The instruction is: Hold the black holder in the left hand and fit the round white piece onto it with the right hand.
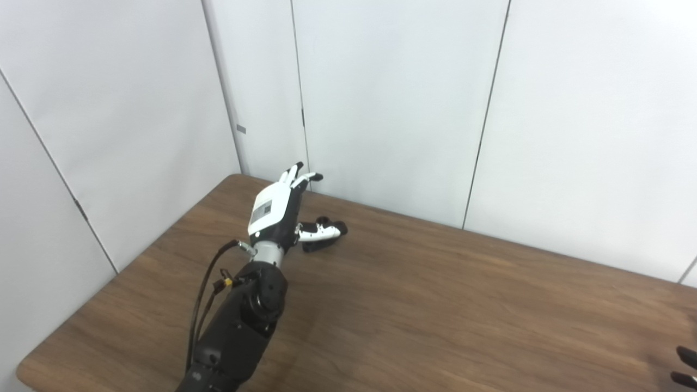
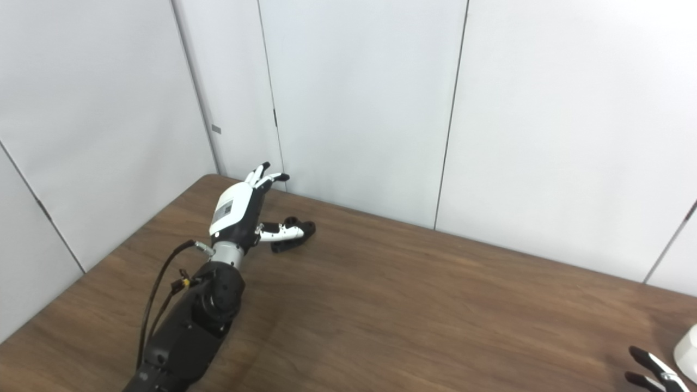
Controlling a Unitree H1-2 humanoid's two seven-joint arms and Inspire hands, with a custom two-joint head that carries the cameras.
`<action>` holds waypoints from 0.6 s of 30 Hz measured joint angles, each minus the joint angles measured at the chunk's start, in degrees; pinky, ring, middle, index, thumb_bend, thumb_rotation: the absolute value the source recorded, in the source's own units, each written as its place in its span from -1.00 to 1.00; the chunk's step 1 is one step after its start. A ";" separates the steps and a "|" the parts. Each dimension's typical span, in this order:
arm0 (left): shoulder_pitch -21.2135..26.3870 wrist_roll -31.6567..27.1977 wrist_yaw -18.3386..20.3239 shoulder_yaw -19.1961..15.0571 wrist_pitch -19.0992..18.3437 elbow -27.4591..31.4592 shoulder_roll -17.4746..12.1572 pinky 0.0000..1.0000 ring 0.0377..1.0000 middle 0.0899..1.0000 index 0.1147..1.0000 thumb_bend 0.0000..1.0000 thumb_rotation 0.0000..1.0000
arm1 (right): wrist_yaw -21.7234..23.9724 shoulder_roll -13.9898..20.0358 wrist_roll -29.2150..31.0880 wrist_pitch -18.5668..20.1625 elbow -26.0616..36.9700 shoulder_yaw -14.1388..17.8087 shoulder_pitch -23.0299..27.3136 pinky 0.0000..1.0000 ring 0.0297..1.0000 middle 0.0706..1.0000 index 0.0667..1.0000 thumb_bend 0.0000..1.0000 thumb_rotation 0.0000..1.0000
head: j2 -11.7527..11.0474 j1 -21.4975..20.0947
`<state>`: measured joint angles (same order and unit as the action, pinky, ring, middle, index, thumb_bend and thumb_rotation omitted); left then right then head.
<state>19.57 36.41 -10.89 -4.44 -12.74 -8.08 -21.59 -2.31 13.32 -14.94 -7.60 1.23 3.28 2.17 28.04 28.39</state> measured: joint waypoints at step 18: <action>1.65 1.91 -5.99 1.68 -3.78 -11.02 -1.88 1.00 1.00 1.00 0.50 0.95 -0.52 | 0.41 0.47 0.83 0.12 0.33 0.55 -0.62 0.28 0.51 0.70 0.63 0.23 -0.93 | 0.53 -0.18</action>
<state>21.22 38.32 -16.88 -2.76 -16.52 -19.10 -23.47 -1.90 13.79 -14.10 -7.48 1.56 3.83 1.55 28.56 28.21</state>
